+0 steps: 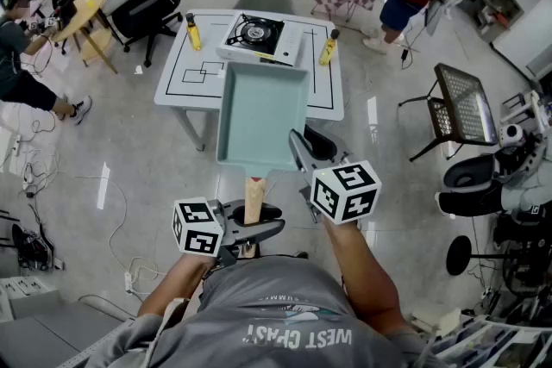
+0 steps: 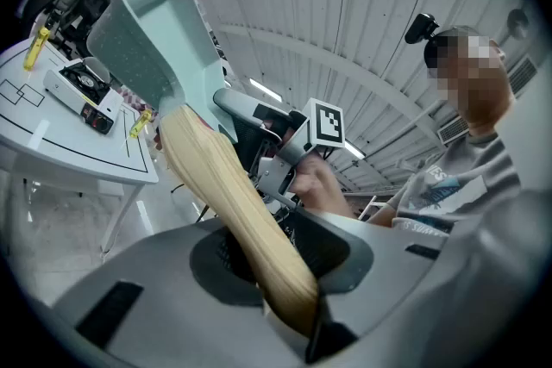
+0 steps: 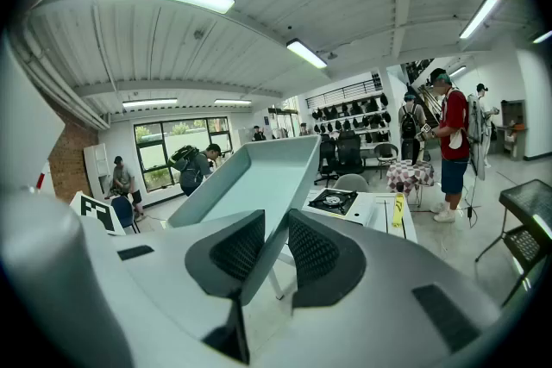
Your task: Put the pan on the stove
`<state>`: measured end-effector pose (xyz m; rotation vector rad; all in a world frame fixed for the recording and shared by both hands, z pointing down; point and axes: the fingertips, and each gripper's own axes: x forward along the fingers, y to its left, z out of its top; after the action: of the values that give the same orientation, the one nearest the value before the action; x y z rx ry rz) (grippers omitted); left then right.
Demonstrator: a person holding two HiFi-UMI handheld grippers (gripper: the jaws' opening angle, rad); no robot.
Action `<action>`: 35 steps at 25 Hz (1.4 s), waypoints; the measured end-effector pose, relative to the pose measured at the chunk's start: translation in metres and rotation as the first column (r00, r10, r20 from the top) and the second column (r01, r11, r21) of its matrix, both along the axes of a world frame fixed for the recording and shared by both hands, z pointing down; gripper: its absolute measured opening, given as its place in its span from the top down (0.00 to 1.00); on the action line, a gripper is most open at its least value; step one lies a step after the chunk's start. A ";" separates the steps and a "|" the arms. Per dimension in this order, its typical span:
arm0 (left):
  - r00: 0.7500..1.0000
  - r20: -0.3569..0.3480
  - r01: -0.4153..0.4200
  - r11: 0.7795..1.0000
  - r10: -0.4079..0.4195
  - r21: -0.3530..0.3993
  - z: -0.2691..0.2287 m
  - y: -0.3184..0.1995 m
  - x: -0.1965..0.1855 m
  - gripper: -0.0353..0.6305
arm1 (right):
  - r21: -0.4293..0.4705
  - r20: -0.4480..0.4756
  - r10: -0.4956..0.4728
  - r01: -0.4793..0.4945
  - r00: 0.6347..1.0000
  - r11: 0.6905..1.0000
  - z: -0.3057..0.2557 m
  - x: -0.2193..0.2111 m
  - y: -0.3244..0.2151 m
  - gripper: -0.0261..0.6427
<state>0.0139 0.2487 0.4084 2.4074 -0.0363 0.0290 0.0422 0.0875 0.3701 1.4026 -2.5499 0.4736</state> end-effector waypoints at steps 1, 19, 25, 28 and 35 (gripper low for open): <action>1.000 0.002 -0.002 1.000 0.002 0.003 0.001 0.000 -0.002 0.79 | 0.000 0.000 0.002 -0.002 1.000 1.000 0.000 -0.002 0.000 0.82; 0.999 -0.012 -0.037 0.999 0.037 0.003 0.003 -0.009 -0.016 0.79 | -0.011 -0.012 0.037 -0.037 0.999 0.999 0.004 -0.011 -0.009 0.82; 1.000 0.027 -0.011 1.000 0.011 0.004 0.008 -0.023 -0.022 0.79 | -0.009 0.033 -0.001 0.001 0.999 1.000 0.004 -0.028 -0.024 0.82; 1.000 0.015 0.015 1.000 -0.015 0.005 0.010 -0.035 -0.016 0.79 | -0.009 0.022 -0.017 0.017 1.000 1.000 0.006 -0.020 -0.036 0.82; 0.994 0.037 0.104 0.995 -0.104 -0.006 0.008 -0.071 0.002 0.79 | -0.018 0.050 -0.105 0.106 0.993 0.994 0.007 -0.017 -0.075 0.82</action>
<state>0.0156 0.1774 0.4162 2.3933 -0.1785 0.0253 0.0252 0.0124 0.3771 1.2570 -2.6343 0.5210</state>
